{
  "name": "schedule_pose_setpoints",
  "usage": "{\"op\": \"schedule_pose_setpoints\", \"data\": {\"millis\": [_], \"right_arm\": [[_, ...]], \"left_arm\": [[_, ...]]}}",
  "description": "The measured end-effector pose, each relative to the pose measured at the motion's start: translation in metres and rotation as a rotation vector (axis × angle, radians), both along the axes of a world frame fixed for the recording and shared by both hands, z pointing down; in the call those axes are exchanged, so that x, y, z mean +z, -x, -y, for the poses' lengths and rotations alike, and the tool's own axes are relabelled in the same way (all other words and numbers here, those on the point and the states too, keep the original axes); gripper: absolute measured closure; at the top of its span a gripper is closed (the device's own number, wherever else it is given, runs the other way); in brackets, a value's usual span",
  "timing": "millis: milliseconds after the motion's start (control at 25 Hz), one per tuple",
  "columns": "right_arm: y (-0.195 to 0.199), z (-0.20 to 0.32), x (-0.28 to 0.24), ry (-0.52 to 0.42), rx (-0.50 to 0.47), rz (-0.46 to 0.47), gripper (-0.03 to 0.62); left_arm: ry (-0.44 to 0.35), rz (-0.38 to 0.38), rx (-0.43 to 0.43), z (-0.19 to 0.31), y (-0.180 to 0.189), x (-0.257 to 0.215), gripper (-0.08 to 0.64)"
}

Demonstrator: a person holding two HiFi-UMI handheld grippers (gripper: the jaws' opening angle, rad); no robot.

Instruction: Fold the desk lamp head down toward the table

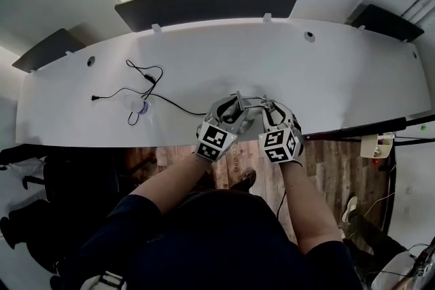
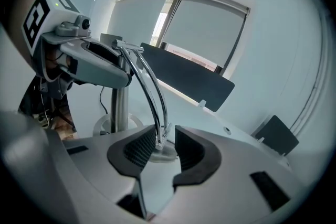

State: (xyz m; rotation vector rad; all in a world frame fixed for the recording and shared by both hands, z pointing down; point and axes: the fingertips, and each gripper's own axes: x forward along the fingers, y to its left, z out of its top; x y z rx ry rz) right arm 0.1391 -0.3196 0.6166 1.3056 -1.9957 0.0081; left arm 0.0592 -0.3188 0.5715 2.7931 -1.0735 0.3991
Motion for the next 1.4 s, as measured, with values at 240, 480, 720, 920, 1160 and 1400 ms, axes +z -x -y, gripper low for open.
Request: {"op": "schedule_pose_setpoints", "data": {"millis": [240, 480, 720, 920, 1160, 1400], "right_arm": [[-0.006, -0.024, -0.034, -0.056, 0.027, 0.068, 0.477], [0.004, -0.048, -0.064, -0.063, 0.054, 0.207, 0.519], [0.020, -0.076, -0.118, -0.104, 0.026, 0.395, 0.566], [0.032, -0.097, -0.162, -0.148, -0.001, 0.486, 0.580], [0.030, -0.109, -0.188, -0.224, 0.010, 0.546, 0.581], [0.030, -0.118, -0.188, -0.245, 0.025, 0.566, 0.583]], "left_arm": [[-0.015, 0.026, 0.018, -0.012, 0.016, -0.010, 0.413], [-0.029, -0.043, 0.055, -0.034, 0.030, -0.050, 0.414], [-0.087, -0.129, 0.133, -0.064, 0.022, -0.111, 0.423], [-0.087, -0.177, 0.194, -0.086, 0.010, -0.142, 0.516], [-0.108, -0.241, 0.244, -0.105, -0.007, -0.166, 0.554], [-0.090, -0.228, 0.294, -0.120, -0.019, -0.157, 0.554]]}}
